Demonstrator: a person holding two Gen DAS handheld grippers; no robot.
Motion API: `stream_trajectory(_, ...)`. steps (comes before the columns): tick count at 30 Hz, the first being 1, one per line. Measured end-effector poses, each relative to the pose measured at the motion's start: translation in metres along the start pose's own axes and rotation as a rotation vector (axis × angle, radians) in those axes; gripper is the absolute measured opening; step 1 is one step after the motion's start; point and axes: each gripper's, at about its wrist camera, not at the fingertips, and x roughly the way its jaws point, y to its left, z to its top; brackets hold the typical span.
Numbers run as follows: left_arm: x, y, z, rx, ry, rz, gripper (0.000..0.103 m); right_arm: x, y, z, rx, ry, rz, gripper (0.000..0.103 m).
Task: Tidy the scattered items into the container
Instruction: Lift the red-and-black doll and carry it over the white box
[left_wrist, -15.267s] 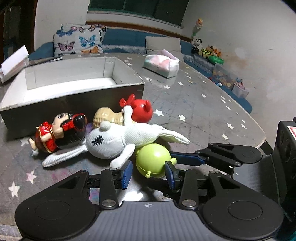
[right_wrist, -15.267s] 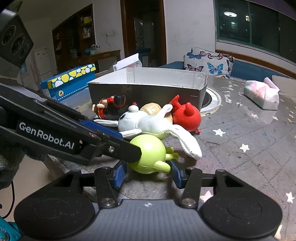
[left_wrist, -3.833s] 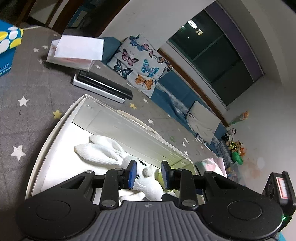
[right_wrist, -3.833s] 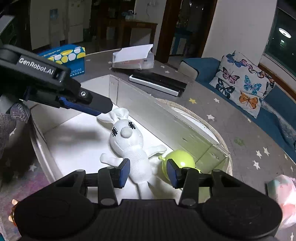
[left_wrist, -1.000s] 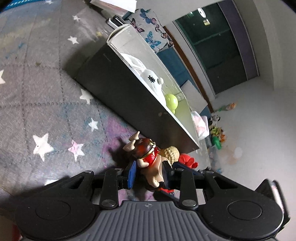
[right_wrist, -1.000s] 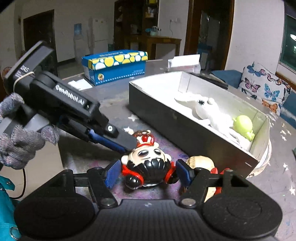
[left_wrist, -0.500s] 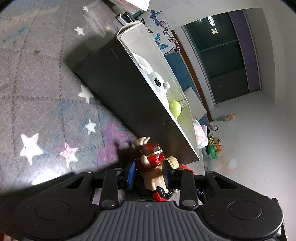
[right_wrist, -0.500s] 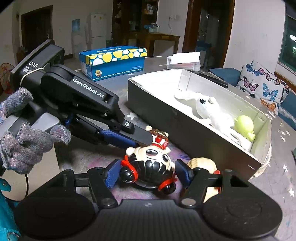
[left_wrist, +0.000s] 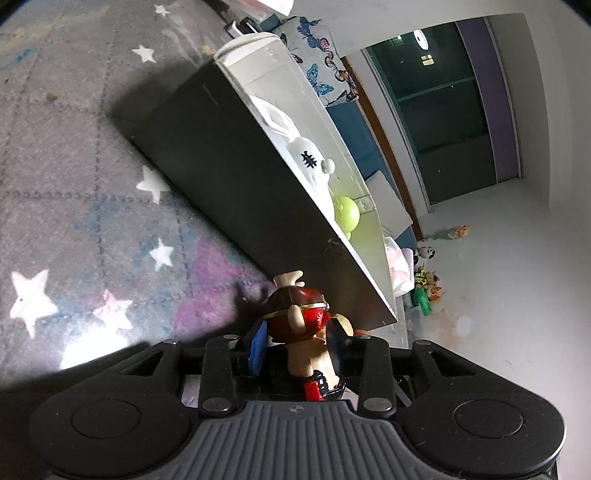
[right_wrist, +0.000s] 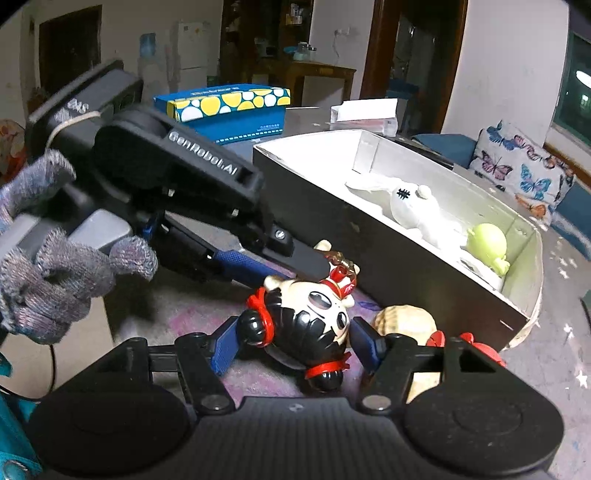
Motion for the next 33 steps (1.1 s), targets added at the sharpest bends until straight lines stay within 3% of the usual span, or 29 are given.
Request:
stream_trajectory(6, 0.007, -0.002, 0.001, -0.008, 0.001, 0.007, 0.038, 0.002, 0.000, -0.005, 0.010, -0.015, -0.037, 0.056)
stream_trajectory(16, 0.006, -0.009, -0.005, 0.038, 0.004, -0.004, 0.038, -0.004, 0.000, -0.008, 0.048, -0.035, -0.036, 0.055)
stream_trajectory(24, -0.022, -0.024, -0.019, 0.090, -0.026, -0.064, 0.038, -0.034, 0.001, 0.002, 0.021, -0.091, -0.062, 0.055)
stream_trajectory(33, -0.008, -0.084, 0.012, 0.191, -0.058, -0.125, 0.037, -0.053, -0.032, 0.034, 0.014, -0.180, -0.158, 0.055)
